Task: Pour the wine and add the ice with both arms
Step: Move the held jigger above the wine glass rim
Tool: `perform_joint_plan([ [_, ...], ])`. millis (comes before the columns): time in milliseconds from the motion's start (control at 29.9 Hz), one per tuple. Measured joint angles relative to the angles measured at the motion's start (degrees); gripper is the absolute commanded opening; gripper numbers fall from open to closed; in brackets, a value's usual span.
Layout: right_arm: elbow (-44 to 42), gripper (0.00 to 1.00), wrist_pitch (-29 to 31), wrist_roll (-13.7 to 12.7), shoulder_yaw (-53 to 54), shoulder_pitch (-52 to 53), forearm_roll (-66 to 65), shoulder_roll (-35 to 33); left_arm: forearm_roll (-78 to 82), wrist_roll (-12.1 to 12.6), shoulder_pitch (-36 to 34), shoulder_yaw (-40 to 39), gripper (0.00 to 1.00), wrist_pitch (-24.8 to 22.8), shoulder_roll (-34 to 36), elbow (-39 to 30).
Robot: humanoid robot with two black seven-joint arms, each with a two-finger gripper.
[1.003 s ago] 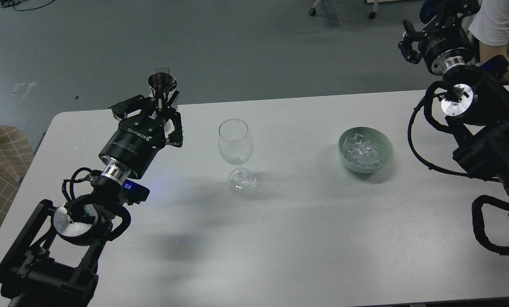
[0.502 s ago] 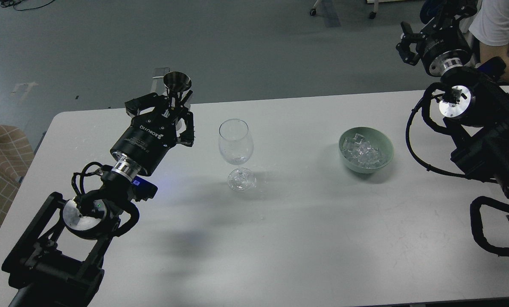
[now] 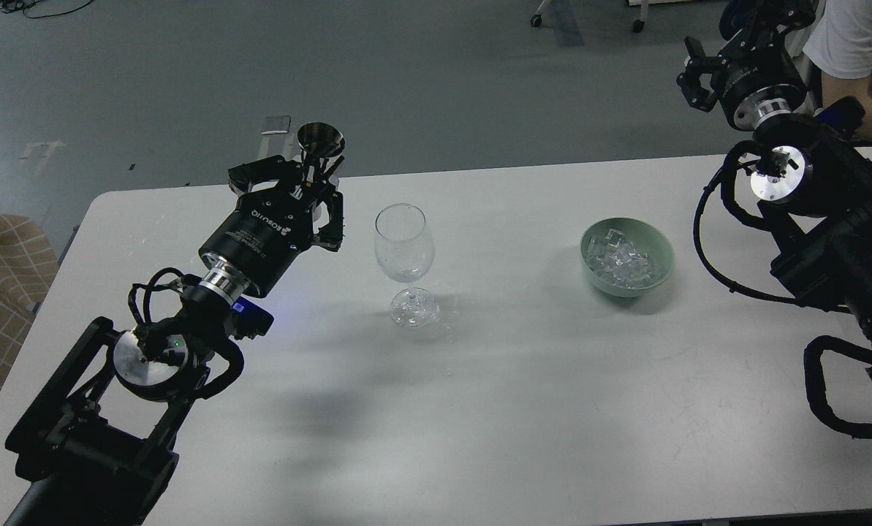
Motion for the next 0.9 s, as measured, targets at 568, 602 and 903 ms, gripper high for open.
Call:
perform_joint_plan([
  [568, -0.2, 1.00, 0.1, 0.0, -0.2, 0.0, 0.0, 0.1, 2.5, 0.0, -1.9, 1.5, 0.17, 1.8, -0.7, 1.5],
  [602, -0.2, 1.00, 0.1, 0.0, -0.2, 0.0, 0.0, 0.2, 2.7, 0.0, -2.3, 1.5, 0.17, 1.8, -0.6, 1.8],
  [903, -0.1, 1.00, 0.2, 0.0, -0.2, 0.0, 0.0, 0.3, 7.1, 1.0, -5.5, 5.9, 0.17, 1.7, -0.3, 3.4],
])
